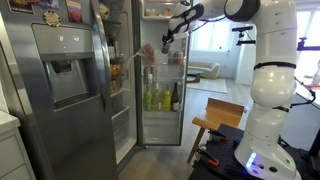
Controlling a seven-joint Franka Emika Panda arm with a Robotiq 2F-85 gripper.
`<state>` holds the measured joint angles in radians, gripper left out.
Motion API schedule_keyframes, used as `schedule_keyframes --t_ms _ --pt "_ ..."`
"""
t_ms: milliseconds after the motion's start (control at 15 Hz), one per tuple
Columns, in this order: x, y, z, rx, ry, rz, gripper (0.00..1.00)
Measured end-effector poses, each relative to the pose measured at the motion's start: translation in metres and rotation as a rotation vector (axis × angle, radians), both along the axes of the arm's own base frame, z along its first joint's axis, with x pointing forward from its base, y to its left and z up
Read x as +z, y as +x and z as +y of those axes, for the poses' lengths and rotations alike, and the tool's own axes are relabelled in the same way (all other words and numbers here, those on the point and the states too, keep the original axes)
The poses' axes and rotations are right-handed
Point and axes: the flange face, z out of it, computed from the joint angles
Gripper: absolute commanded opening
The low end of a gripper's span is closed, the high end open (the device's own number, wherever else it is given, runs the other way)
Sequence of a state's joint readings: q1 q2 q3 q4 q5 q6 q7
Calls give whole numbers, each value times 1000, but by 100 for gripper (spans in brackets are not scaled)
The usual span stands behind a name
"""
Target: Get the blue can and put it on the second row of the right fridge door
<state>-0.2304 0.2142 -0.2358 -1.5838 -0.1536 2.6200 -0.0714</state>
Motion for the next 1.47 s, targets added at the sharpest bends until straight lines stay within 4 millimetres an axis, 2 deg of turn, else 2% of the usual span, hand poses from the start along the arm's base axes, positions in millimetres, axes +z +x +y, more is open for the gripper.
schedule_keyframes --t_ms 267,600,867,1133,1467 --pt "16 7 -10 2 53 21 47" --pt "18 14 -31 -16 132 72 47" --pt "13 23 -45 -32 146 102 47" --pt "5 40 -47 -21 148 107 47" --pt "-21 63 -44 -1 169 126 47"
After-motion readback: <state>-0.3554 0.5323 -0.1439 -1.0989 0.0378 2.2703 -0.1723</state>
